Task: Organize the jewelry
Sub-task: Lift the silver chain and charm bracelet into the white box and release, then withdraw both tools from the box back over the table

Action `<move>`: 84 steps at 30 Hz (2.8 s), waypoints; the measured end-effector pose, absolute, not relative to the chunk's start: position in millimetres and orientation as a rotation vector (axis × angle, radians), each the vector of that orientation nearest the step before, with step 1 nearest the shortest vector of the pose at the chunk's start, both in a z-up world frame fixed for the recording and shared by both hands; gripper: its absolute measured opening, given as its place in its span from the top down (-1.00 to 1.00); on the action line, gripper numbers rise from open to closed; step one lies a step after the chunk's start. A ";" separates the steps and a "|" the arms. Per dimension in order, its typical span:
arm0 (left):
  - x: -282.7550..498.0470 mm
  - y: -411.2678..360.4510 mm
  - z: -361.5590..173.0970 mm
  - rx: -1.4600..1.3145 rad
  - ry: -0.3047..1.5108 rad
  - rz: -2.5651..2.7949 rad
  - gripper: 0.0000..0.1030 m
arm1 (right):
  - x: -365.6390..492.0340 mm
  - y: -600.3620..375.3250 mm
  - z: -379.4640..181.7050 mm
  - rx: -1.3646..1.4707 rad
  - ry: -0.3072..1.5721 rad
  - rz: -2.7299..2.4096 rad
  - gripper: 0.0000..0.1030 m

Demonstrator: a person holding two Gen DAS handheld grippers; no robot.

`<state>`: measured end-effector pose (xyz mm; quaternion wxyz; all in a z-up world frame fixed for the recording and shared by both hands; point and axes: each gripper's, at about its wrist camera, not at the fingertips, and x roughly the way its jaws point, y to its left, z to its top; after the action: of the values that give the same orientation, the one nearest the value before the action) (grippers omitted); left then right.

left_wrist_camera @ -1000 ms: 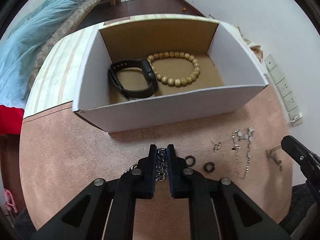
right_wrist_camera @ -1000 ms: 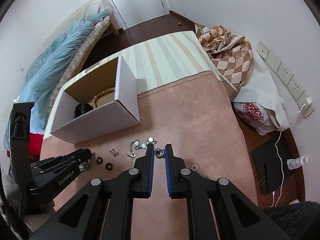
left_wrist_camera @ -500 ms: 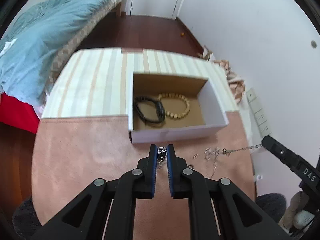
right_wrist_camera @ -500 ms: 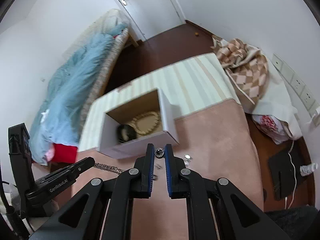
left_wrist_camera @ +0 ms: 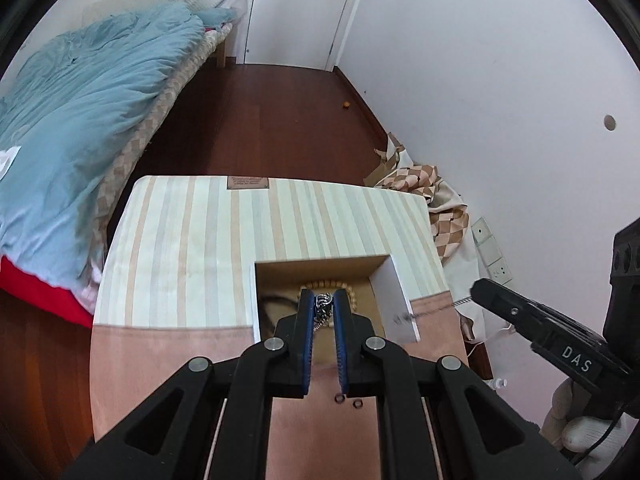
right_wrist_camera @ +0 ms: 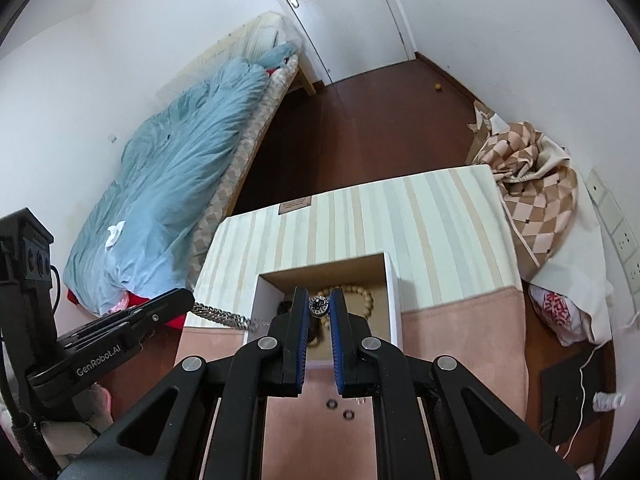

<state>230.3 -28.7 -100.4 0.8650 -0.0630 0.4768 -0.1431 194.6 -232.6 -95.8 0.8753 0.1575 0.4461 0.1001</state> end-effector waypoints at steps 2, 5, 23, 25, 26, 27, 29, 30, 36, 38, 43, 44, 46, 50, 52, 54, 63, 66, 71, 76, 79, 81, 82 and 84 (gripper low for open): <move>245.1 -32.6 -105.9 -0.122 1.020 -0.305 0.87 | 211.8 -229.0 -102.3 0.324 0.961 0.215 0.79; 269.1 -39.7 -116.8 -0.100 1.057 -0.310 0.87 | 236.9 -226.1 -118.8 0.313 1.011 0.208 0.79; 315.7 -32.5 -150.1 -0.030 1.140 -0.118 -0.45 | 289.1 -225.5 -176.1 0.258 1.238 0.167 -0.03; 312.3 -26.4 -150.9 -0.022 1.142 -0.081 -0.45 | 282.7 -227.0 -174.5 0.247 1.237 0.152 -0.03; 309.6 -23.1 -151.6 -0.018 1.141 -0.062 -0.48 | 278.6 -227.1 -173.3 0.233 1.234 0.142 -0.04; 305.8 -19.8 -152.3 -0.010 1.137 -0.045 -0.61 | 275.1 -227.1 -172.1 0.223 1.228 0.135 -0.06; 297.5 -14.4 -153.3 -0.001 1.127 -0.021 -0.82 | 267.5 -226.8 -170.9 0.206 1.224 0.119 -0.27; 291.8 -12.2 -154.0 0.007 1.118 -0.012 -0.88 | 263.2 -226.3 -171.2 0.185 1.225 0.100 -0.43; 261.6 -7.9 -168.6 0.045 1.108 0.041 -0.98 | 241.1 -218.4 -178.5 0.070 1.215 0.015 -0.85; 255.2 -6.9 -175.2 0.037 1.122 0.044 -0.98 | 235.1 -215.7 -182.6 0.029 1.213 -0.019 -0.85; 238.1 -10.0 -185.6 0.038 1.137 0.049 -0.98 | 222.8 -213.2 -184.3 -0.009 1.194 -0.053 -0.86; 235.5 -11.1 -186.2 0.036 1.139 0.046 -0.98 | 221.3 -213.8 -183.8 -0.009 1.191 -0.053 -0.86; 230.8 -14.0 -185.9 0.040 1.138 0.046 -0.98 | 217.8 -214.6 -182.4 -0.008 1.190 -0.056 -0.86; 221.7 -16.6 -180.9 0.042 1.123 0.048 -0.98 | 210.7 -215.3 -177.1 -0.021 1.175 -0.061 -0.86; 217.6 -17.5 -176.8 0.047 1.115 0.052 -0.98 | 205.7 -216.0 -173.1 -0.020 1.165 -0.061 -0.86; 211.8 -20.0 -169.9 0.060 1.100 0.055 -0.98 | 199.6 -216.9 -167.3 -0.019 1.153 -0.060 -0.86; 183.1 -21.5 -138.0 0.052 1.047 0.057 -0.98 | 164.8 -212.5 -129.0 -0.022 1.072 -0.056 -0.86; 171.2 -21.6 -130.5 0.037 1.040 0.046 -0.98 | 151.1 -210.6 -113.1 -0.024 1.039 -0.052 -0.86; 151.1 -24.2 -114.3 0.043 1.010 0.036 -0.98 | 129.1 -206.5 -91.6 -0.028 0.997 -0.048 -0.86; 136.6 -23.7 -100.6 0.056 0.988 0.034 -0.98 | 110.4 -202.0 -73.1 -0.013 0.966 -0.030 -0.86; 131.1 -19.9 -97.3 0.038 0.986 0.042 -0.98 | 103.4 -201.3 -68.3 0.006 0.961 -0.015 -0.86; 128.7 -17.7 -100.0 0.032 0.991 0.061 -0.98 | 101.7 -204.1 -72.0 0.025 0.969 -0.013 -0.86; 128.3 -17.4 -103.0 0.032 0.994 0.067 -0.98 | 101.3 -206.7 -76.7 0.036 0.977 -0.015 -0.86; 126.6 -17.4 -112.8 0.040 1.002 0.090 -0.98 | 102.1 -214.3 -90.7 0.065 1.000 -0.019 -0.86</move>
<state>126.6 -17.4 -112.8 0.8760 0.0190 0.4801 0.0429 102.1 -214.3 -90.7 0.8770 0.0313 0.4794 -0.0089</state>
